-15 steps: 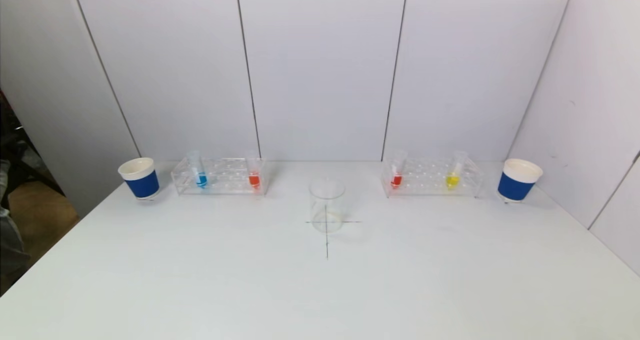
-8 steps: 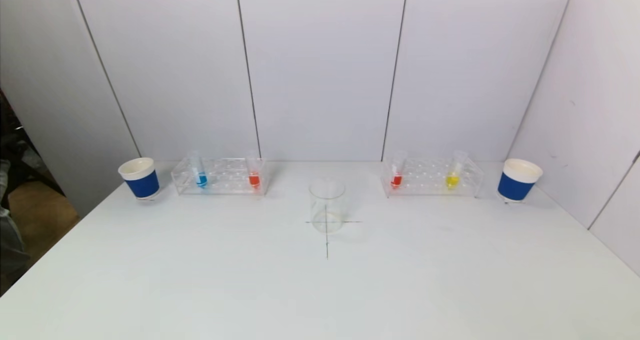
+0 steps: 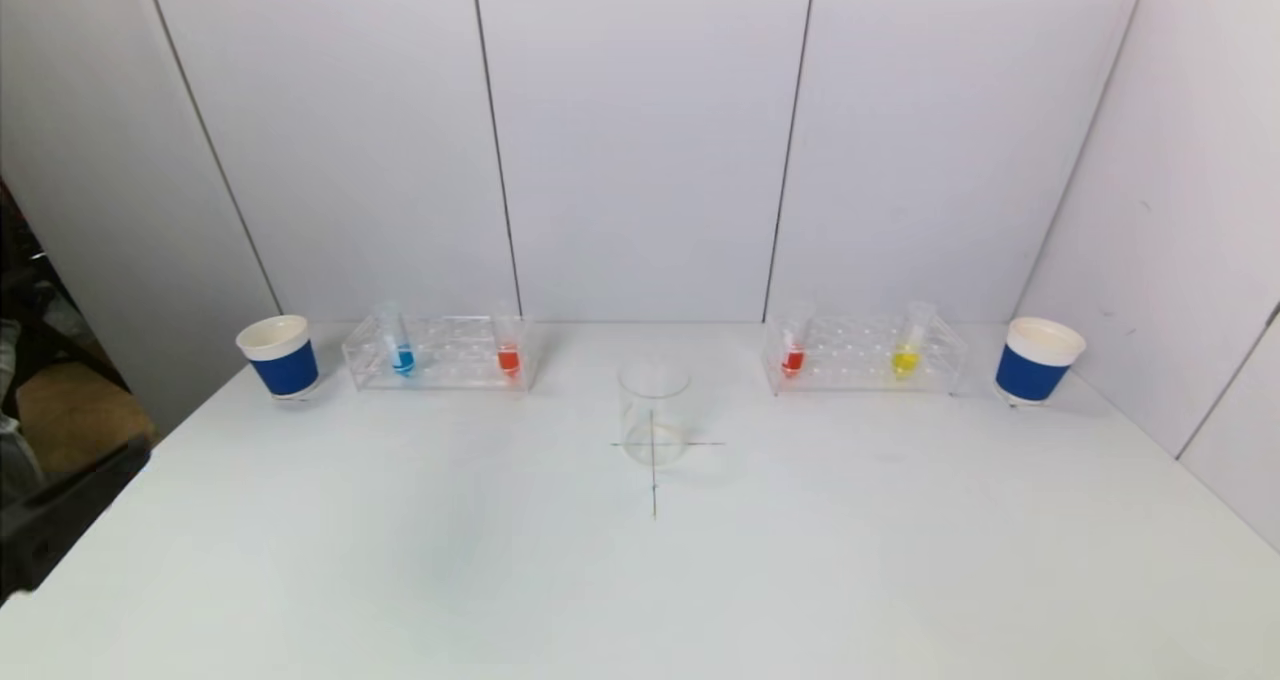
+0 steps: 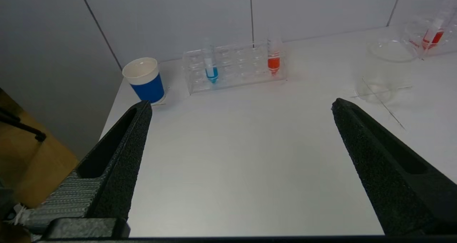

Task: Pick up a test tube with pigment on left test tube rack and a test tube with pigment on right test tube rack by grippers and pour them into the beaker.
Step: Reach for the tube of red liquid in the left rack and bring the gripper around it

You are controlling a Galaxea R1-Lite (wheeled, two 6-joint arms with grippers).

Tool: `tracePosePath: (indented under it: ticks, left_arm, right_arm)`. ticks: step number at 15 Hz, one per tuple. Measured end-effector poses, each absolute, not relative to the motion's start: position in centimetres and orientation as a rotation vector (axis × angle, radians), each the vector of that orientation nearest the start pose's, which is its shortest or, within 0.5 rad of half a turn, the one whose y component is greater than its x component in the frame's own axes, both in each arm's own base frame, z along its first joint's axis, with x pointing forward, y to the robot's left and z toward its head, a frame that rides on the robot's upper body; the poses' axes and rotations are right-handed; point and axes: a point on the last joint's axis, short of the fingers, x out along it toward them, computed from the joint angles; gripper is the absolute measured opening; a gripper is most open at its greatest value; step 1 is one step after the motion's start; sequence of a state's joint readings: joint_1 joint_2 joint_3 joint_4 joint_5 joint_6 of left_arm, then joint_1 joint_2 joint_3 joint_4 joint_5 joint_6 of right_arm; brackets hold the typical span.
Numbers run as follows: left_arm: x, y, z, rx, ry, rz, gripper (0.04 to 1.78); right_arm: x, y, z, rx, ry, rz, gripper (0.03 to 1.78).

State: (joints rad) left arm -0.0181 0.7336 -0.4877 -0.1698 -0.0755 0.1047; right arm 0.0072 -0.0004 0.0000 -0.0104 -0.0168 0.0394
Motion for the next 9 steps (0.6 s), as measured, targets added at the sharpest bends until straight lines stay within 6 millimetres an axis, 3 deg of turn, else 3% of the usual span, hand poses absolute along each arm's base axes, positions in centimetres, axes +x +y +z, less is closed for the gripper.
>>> tracePosePath:
  ticks: [4,9]
  left_arm:
    - [14.5,-0.9,22.4,0.089,0.073,-0.134,1.76]
    - [22.7,-3.8,19.1,0.09,0.088,-0.141,1.76]
  right_arm:
    - [-2.3,-0.1,7.6,0.04,-0.011,-0.009,1.76]
    - [-2.3,-0.1,7.7,0.04,-0.011,-0.009,1.76]
